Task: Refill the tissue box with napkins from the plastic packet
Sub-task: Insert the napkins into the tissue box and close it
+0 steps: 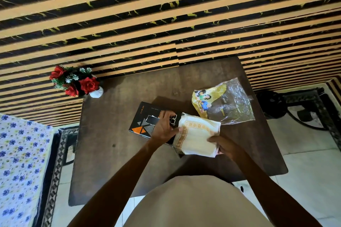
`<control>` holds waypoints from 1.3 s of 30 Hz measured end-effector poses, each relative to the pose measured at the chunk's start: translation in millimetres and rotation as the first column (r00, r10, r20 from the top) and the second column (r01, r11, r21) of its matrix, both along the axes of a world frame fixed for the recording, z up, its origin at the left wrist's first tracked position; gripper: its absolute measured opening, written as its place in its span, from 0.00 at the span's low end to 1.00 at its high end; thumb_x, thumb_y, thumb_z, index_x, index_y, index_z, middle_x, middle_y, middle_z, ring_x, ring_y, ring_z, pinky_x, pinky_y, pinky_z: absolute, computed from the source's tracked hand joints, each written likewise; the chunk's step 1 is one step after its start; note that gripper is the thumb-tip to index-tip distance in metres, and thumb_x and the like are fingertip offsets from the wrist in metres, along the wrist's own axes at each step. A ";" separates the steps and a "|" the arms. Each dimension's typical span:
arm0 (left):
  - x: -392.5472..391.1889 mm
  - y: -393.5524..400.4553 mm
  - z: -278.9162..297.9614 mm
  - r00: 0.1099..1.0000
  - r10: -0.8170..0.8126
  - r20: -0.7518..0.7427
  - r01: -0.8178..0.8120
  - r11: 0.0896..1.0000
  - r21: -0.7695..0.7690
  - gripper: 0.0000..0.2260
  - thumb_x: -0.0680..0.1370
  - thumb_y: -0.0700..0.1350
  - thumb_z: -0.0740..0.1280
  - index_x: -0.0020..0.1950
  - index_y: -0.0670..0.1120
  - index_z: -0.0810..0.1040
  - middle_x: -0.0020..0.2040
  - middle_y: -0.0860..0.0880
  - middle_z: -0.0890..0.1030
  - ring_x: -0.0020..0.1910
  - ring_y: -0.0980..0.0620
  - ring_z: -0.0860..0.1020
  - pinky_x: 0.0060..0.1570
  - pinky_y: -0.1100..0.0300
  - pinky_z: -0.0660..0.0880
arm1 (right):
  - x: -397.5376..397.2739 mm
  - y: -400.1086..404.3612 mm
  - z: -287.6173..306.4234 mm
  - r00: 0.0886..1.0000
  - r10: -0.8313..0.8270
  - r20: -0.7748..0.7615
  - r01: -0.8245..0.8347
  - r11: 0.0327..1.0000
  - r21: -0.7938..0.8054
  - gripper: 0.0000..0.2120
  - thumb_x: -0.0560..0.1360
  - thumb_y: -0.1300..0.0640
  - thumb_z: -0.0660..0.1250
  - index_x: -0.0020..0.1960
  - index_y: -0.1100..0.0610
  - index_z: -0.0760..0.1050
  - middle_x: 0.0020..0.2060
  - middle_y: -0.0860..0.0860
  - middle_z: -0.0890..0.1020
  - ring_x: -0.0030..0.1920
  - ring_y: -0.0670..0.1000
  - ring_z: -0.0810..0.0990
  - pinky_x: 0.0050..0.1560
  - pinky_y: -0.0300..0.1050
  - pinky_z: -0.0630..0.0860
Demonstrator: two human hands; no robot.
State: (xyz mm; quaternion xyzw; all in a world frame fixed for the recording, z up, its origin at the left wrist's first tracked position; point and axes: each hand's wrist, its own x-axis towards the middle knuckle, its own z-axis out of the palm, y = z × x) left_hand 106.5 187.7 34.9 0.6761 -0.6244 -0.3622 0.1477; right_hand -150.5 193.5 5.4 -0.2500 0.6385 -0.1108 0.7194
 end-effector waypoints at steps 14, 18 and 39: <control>-28.0 7.0 -0.8 0.851 -0.232 0.471 0.254 0.967 0.016 0.13 0.81 0.50 0.58 0.65 0.51 0.70 0.57 0.48 0.67 0.54 0.49 0.76 0.43 0.59 0.77 | 9.2 0.3 -7.0 0.997 0.068 -0.036 -0.072 0.988 -0.139 0.17 0.73 0.52 0.72 0.60 0.56 0.76 0.53 0.58 0.84 0.51 0.57 0.83 0.51 0.51 0.80; -37.3 6.1 -7.0 0.769 -0.220 0.600 0.242 0.969 0.045 0.22 0.77 0.40 0.61 0.71 0.48 0.62 0.65 0.44 0.63 0.60 0.43 0.71 0.46 0.51 0.79 | 10.1 3.1 -7.1 0.994 0.102 -0.027 -0.105 0.986 -0.133 0.10 0.73 0.53 0.72 0.53 0.52 0.76 0.45 0.52 0.84 0.45 0.51 0.84 0.42 0.45 0.79; -39.1 13.2 -6.9 0.688 -0.237 0.686 0.263 0.962 0.069 0.18 0.78 0.42 0.61 0.68 0.45 0.69 0.64 0.43 0.68 0.58 0.44 0.73 0.51 0.48 0.77 | 10.3 7.4 -16.9 0.991 0.059 0.117 -0.044 0.991 -0.125 0.17 0.75 0.55 0.70 0.62 0.54 0.75 0.53 0.55 0.84 0.52 0.54 0.82 0.46 0.48 0.78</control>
